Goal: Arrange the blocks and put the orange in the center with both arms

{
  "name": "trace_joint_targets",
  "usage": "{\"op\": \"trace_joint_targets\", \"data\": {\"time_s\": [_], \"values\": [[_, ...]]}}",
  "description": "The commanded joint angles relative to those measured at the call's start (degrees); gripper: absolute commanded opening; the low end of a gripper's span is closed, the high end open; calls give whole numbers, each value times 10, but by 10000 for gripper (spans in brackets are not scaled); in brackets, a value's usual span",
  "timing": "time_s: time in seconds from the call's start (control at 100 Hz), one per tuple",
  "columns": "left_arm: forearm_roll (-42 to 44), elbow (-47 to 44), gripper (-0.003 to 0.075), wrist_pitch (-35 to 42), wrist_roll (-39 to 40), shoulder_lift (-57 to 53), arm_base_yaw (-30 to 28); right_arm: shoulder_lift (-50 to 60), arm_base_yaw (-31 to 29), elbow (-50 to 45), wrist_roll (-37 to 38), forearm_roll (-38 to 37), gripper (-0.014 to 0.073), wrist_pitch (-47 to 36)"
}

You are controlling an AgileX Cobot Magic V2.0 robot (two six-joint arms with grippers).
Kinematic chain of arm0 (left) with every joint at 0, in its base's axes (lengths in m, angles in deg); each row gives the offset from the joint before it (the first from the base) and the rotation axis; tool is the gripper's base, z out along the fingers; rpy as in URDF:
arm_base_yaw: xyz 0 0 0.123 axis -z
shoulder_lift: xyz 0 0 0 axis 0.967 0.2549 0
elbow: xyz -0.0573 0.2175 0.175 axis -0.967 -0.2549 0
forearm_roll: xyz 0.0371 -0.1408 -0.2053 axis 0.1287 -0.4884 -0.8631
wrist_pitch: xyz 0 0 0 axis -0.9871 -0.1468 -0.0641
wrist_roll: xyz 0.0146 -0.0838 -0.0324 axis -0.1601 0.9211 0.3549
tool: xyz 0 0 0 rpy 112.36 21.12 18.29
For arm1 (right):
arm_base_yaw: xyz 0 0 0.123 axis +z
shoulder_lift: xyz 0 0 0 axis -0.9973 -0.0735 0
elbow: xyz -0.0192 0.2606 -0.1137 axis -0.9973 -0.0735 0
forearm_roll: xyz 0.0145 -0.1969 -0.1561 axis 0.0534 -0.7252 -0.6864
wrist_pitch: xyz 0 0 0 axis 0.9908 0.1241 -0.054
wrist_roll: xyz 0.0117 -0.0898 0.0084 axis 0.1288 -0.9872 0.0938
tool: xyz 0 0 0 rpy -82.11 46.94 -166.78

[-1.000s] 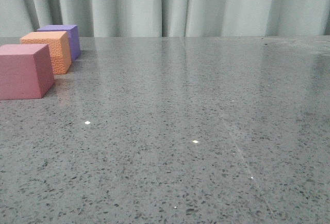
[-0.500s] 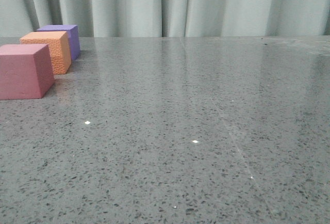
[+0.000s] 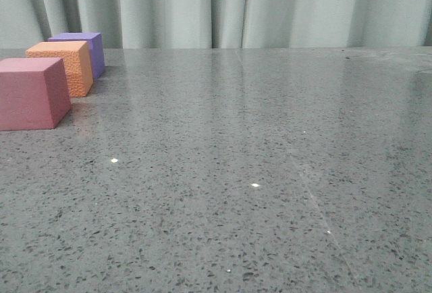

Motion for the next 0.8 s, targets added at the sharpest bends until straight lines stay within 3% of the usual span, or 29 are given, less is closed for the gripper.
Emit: {"op": "trace_joint_targets", "data": {"time_s": [0.0, 0.14, 0.79], "values": [[-5, -12, -19, 45, 0, -18, -1, 15, -4, 4, -35, 26, -121, -16], [-5, -12, -19, 45, 0, -18, -1, 53, -4, 4, -80, 54, -121, 28], [-5, -12, -19, 44, 0, -18, -1, 52, -4, 4, -80, 55, -121, 51]]}}
